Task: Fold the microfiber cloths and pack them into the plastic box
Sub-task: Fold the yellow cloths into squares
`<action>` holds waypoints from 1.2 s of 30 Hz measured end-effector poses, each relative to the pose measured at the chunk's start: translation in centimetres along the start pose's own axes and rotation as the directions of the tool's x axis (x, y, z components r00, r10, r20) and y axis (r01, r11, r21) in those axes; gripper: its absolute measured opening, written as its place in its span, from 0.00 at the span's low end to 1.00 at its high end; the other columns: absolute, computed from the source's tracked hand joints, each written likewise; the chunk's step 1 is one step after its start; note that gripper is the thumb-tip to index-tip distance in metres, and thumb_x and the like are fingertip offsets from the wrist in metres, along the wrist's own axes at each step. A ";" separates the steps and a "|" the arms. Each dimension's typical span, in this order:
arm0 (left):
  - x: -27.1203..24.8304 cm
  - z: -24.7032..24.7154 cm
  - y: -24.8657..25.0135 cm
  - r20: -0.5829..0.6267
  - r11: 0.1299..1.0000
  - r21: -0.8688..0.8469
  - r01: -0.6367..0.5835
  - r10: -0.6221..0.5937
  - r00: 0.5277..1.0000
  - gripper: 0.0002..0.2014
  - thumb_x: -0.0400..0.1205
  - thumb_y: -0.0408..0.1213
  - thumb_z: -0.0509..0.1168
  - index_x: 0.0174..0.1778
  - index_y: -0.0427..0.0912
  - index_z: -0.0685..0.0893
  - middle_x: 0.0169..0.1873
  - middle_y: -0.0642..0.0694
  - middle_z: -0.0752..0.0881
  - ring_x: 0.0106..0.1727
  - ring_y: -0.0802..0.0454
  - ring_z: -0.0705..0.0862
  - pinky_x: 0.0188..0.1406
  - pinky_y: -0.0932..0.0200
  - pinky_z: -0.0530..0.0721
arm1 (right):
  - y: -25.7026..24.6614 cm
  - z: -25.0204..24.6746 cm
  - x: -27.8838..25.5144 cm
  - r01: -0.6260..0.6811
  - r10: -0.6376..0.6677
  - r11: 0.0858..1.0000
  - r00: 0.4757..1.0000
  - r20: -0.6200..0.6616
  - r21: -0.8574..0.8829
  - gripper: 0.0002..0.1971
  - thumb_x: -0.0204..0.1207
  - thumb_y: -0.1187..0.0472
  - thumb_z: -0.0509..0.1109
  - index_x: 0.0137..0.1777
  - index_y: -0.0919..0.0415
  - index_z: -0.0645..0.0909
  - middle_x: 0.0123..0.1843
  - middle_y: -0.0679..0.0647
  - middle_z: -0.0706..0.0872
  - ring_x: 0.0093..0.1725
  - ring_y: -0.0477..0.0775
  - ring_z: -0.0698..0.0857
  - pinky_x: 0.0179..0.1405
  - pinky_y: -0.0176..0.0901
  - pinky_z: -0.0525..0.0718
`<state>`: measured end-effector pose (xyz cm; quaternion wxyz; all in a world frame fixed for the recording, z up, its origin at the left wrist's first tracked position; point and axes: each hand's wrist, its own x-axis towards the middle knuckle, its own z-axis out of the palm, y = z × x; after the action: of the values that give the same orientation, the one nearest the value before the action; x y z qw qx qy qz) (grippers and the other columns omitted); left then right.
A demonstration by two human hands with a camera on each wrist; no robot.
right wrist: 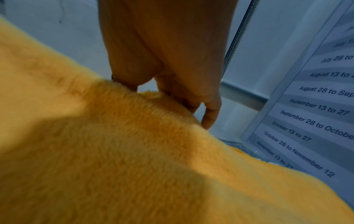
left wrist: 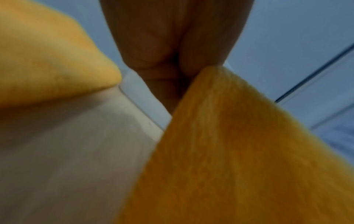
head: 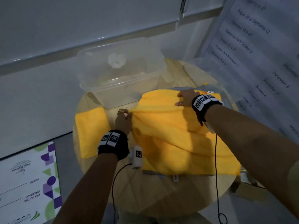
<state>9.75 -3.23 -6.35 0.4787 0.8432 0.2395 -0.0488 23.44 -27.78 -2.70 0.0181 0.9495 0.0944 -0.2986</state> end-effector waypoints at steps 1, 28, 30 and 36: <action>0.8 -0.6 -0.1 -0.001 0.998 0.057 -0.016 0.016 1.000 0.11 0.86 0.34 0.56 0.60 0.32 0.74 0.50 0.26 0.82 0.48 0.33 0.81 0.43 0.44 0.78 | -0.1 -0.2 0.2 -0.010 0.011 1.000 1.000 0.007 -0.023 0.31 0.76 0.42 0.67 0.75 0.58 0.69 0.74 0.59 0.73 0.72 0.65 0.73 0.69 0.61 0.72; -3.8 -4.4 -0.6 0.441 0.376 -0.825 0.421 -0.035 0.897 0.30 0.77 0.68 0.52 0.63 0.49 0.75 0.57 0.48 0.83 0.60 0.43 0.80 0.59 0.43 0.80 | -3.1 -2.2 -4.4 -0.005 0.059 0.110 0.998 -0.001 0.994 0.17 0.77 0.52 0.67 0.59 0.63 0.79 0.52 0.61 0.83 0.53 0.64 0.83 0.58 0.56 0.81; -4.8 -4.8 -1.2 0.538 0.539 -0.686 0.489 -0.078 0.840 0.27 0.80 0.61 0.58 0.71 0.52 0.70 0.67 0.47 0.77 0.67 0.41 0.76 0.61 0.39 0.80 | -3.4 -1.8 -4.6 -0.024 0.065 0.138 0.998 0.015 0.990 0.25 0.78 0.48 0.66 0.69 0.64 0.75 0.63 0.61 0.82 0.61 0.65 0.81 0.67 0.62 0.77; -4.6 -9.5 -1.5 0.184 0.701 -0.676 0.227 -0.138 0.973 0.24 0.83 0.33 0.62 0.72 0.58 0.65 0.68 0.44 0.67 0.68 0.42 0.72 0.64 0.45 0.75 | -3.2 -1.7 -6.1 0.112 0.078 0.206 0.988 -0.130 0.972 0.14 0.82 0.48 0.62 0.39 0.56 0.74 0.34 0.55 0.73 0.37 0.56 0.74 0.39 0.46 0.75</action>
<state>3.66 3.67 -0.97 0.7650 0.5707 0.2938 -0.0534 18.89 -25.57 2.28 -0.5945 0.7667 -0.1033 -0.2191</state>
